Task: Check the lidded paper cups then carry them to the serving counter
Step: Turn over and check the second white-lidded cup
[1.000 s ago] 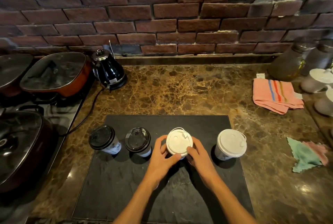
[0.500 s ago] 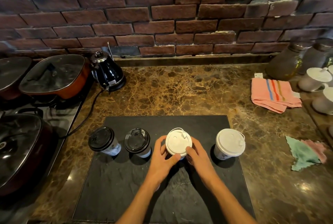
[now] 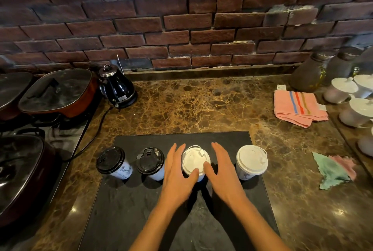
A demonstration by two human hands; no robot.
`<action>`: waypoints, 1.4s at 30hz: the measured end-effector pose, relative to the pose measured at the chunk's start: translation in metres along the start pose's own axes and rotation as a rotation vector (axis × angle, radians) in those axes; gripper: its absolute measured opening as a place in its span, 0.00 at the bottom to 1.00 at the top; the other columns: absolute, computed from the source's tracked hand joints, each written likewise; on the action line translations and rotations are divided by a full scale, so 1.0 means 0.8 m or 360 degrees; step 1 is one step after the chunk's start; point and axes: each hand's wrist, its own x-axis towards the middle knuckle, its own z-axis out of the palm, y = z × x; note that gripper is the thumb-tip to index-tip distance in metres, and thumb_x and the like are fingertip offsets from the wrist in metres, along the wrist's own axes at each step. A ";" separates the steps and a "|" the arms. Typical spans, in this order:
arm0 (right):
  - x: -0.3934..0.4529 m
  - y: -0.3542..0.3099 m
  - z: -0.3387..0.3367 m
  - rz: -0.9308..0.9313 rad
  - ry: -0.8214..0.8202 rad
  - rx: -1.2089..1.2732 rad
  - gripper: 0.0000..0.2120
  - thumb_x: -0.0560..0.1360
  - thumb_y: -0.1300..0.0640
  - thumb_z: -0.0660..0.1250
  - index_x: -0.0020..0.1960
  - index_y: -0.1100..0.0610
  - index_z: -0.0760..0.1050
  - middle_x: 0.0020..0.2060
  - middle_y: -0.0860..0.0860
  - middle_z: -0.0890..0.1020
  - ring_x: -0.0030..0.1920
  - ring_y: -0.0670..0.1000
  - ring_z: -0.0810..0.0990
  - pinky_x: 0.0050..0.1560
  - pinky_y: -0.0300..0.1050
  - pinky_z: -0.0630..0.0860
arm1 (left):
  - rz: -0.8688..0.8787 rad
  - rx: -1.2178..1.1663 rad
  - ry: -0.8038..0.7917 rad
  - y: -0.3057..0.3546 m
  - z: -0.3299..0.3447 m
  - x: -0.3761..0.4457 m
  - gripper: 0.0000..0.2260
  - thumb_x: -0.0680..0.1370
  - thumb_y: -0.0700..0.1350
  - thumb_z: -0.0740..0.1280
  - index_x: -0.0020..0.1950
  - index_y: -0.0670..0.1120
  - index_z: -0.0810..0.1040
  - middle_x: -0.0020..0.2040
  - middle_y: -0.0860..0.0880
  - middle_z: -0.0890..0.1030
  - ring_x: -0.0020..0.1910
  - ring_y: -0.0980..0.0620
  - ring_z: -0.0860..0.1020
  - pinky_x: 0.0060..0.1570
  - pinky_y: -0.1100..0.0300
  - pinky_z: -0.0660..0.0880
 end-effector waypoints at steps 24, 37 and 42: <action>-0.018 0.040 -0.183 -0.0057 0.0486 -0.1089 0.37 0.78 0.41 0.61 0.80 0.51 0.50 0.81 0.55 0.49 0.81 0.61 0.46 0.77 0.62 0.50 | 0.0706 0.1161 0.0112 0.125 0.046 0.055 0.35 0.77 0.67 0.57 0.81 0.52 0.59 0.83 0.43 0.50 0.82 0.41 0.43 0.78 0.43 0.47; -0.043 0.148 -0.167 0.0256 0.0309 -0.0837 0.40 0.77 0.42 0.62 0.81 0.52 0.46 0.81 0.52 0.49 0.81 0.58 0.46 0.78 0.60 0.48 | 0.0801 0.1162 -0.0174 0.139 0.126 0.049 0.34 0.76 0.64 0.62 0.80 0.52 0.60 0.83 0.43 0.54 0.82 0.40 0.47 0.77 0.44 0.49; -0.030 0.176 -0.121 0.0300 0.0021 -0.0585 0.44 0.74 0.43 0.66 0.81 0.51 0.44 0.81 0.50 0.51 0.81 0.55 0.45 0.79 0.59 0.45 | 0.0758 0.1145 -0.0533 0.132 0.160 0.055 0.37 0.76 0.65 0.64 0.81 0.55 0.55 0.83 0.45 0.52 0.82 0.43 0.45 0.78 0.45 0.48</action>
